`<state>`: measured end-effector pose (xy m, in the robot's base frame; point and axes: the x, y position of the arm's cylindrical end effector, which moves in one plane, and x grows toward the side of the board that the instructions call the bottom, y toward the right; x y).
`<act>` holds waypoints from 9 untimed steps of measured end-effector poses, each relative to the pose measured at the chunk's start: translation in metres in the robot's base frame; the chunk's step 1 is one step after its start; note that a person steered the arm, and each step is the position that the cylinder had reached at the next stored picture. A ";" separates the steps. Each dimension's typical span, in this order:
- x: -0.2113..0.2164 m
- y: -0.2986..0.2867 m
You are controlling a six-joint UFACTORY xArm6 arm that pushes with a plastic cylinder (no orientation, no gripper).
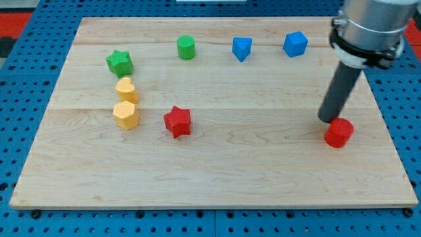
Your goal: Move the red circle vertically below the blue cube
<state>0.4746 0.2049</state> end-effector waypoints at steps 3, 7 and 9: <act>0.050 0.050; 0.007 0.017; 0.019 -0.011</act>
<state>0.4936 0.1938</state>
